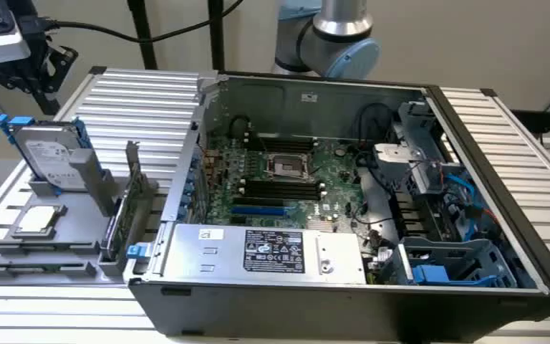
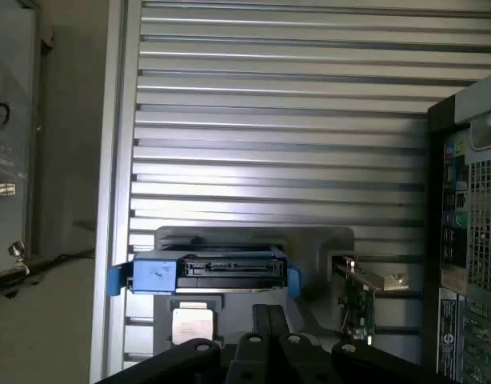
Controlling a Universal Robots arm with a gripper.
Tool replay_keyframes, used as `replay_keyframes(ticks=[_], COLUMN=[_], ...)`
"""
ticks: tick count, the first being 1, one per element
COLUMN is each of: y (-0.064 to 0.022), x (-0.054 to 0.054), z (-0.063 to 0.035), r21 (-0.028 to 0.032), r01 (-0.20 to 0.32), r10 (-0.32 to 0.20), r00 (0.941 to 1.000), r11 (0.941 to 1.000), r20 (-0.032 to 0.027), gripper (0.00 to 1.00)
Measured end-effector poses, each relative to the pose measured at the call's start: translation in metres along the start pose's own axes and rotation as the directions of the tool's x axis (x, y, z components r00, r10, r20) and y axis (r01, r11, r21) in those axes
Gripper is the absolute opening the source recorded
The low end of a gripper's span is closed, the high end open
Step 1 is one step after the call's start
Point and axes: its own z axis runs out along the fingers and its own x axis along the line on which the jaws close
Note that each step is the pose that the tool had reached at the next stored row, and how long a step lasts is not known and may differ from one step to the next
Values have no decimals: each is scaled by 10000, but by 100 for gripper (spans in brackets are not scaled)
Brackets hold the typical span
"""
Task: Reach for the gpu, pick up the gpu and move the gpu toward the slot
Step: 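Reach for the gpu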
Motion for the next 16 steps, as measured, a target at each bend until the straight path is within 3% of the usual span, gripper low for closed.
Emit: replay_keyframes(ticks=[14,16], y=[0,-38], x=[0,-1], z=[0,-2], r21=[0,1], r01=[0,0], r10=[0,0], r00=[10000,10000], r11=[10000,10000], r20=[-1,-1], gripper=[11,11])
